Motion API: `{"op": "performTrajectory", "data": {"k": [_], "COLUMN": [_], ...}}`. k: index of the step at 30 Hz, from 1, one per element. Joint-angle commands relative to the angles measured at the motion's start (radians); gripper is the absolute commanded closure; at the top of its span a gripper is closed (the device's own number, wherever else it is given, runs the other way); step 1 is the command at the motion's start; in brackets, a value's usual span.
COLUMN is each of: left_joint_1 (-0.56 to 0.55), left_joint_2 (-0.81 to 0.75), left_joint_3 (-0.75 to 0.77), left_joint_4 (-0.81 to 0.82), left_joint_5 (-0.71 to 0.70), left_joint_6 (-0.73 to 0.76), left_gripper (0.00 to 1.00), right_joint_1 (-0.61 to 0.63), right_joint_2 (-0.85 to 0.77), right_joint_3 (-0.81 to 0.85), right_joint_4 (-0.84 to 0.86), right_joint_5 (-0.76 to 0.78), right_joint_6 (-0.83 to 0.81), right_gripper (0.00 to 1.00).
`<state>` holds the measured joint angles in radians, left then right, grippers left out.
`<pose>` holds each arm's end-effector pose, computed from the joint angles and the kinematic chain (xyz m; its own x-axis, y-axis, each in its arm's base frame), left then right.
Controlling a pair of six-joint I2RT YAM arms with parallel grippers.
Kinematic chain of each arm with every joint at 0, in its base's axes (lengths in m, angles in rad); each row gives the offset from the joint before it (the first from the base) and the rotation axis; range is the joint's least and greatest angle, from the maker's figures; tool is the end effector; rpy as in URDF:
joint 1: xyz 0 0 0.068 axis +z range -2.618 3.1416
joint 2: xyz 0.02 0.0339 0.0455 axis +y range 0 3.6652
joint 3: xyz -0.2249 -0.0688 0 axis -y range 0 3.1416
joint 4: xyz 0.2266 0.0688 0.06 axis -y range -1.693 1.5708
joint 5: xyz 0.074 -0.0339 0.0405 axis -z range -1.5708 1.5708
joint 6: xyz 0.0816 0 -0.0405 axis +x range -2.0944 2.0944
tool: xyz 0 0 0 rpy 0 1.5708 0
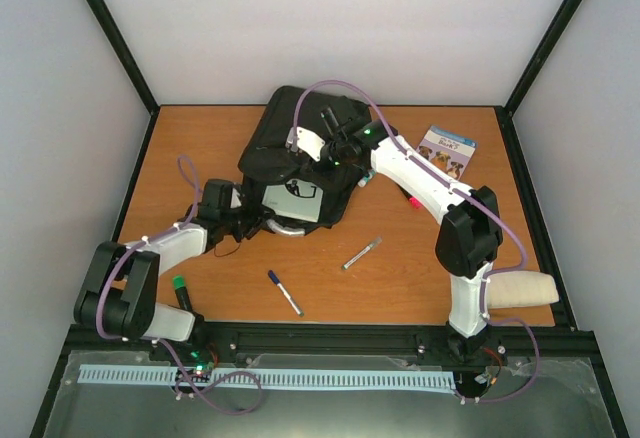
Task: Pack the student bag
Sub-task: Place the book in the student bag.
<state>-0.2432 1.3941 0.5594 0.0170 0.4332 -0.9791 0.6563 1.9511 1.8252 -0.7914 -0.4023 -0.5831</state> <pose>0.2619 -0.1003 0.0992 -0.8076 -0.5758 -0.1273 -0.3104 0.5986 -0.7385 0.3184 0.2855 0.2350 -0.1121 -0.7258 -0.6787 -0.9725 0.2205 -0.0753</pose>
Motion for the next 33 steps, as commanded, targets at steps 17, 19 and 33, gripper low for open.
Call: {"op": "performTrajectory", "data": {"k": [17, 19, 33], "left_joint_1": [-0.007, -0.008, -0.017], "left_joint_2": [-0.301, -0.355, -0.144], "left_joint_3": [-0.070, -0.072, -0.042], "left_joint_4": [-0.102, -0.083, 0.061], "left_joint_5": [-0.112, -0.060, 0.022], "left_joint_6": [-0.004, 0.015, 0.008], "left_gripper": [0.72, 0.71, 0.99], "right_joint_1": [0.023, 0.023, 0.034], "right_joint_2": [0.002, -0.002, -0.006], "right_joint_3": [0.066, 0.063, 0.046], "right_joint_4": [-0.013, -0.013, -0.009], "right_joint_5": [-0.011, -0.018, -0.049], "right_joint_6": [-0.009, -0.008, -0.011], "right_gripper": [0.97, 0.97, 0.97]}}
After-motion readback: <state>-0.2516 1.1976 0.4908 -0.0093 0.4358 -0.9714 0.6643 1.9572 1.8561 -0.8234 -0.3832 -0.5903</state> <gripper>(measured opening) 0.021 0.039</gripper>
